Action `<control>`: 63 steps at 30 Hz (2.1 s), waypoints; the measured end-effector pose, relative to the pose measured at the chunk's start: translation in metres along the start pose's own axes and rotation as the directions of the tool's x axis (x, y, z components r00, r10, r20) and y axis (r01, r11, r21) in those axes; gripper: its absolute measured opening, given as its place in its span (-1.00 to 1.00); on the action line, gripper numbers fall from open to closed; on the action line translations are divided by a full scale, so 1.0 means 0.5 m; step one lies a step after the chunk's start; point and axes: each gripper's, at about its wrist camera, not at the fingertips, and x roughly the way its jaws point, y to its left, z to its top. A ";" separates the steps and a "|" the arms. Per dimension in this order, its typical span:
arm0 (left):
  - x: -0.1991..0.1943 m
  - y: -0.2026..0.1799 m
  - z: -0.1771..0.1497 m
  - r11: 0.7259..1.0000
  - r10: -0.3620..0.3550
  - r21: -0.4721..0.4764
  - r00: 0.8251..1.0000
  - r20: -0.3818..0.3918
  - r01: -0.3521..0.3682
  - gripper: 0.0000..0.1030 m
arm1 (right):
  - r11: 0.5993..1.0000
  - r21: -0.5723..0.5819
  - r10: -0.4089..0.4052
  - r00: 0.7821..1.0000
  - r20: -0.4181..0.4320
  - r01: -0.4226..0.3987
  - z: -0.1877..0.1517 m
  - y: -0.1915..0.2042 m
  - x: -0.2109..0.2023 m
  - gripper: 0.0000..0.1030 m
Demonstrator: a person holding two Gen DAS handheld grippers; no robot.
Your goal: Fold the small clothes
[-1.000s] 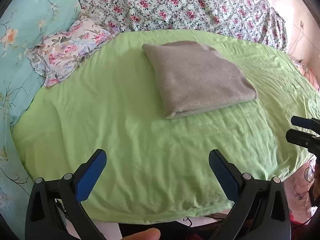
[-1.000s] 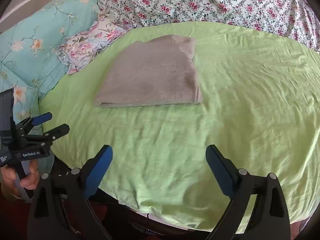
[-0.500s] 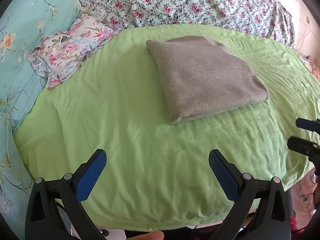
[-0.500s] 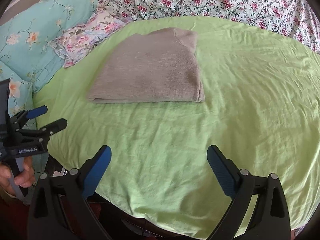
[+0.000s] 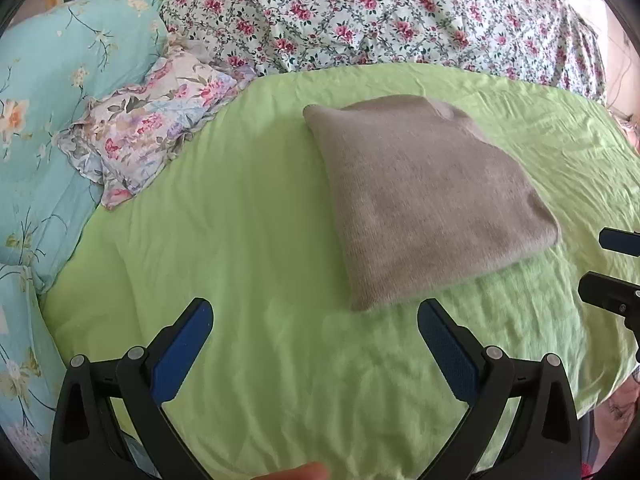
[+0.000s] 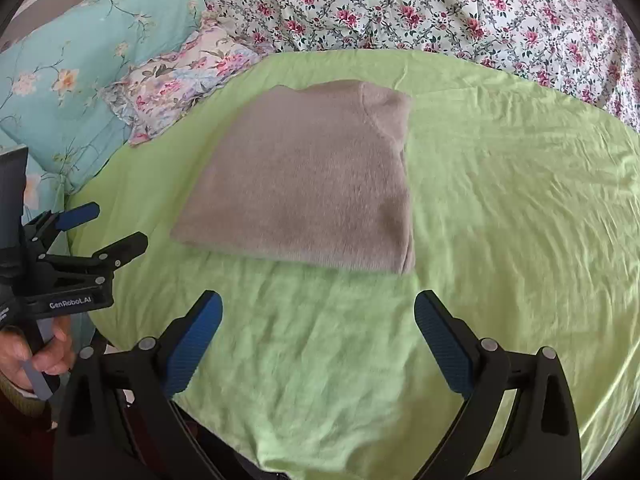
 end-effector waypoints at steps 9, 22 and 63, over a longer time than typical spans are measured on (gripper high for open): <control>0.015 0.012 0.038 0.999 0.018 -0.034 1.000 0.008 -0.018 0.99 | 1.000 -0.013 0.006 1.000 -0.003 -0.006 0.055 -0.002 0.029 0.88; 0.032 0.015 0.054 0.998 0.032 -0.061 0.999 0.001 -0.032 0.99 | 0.999 -0.027 0.021 0.999 -0.028 -0.021 0.092 0.012 0.069 0.88; 0.038 0.015 0.076 0.995 0.005 -0.098 1.000 -0.015 -0.007 0.99 | 0.999 -0.046 -0.019 0.996 -0.083 0.016 0.128 0.010 0.103 0.88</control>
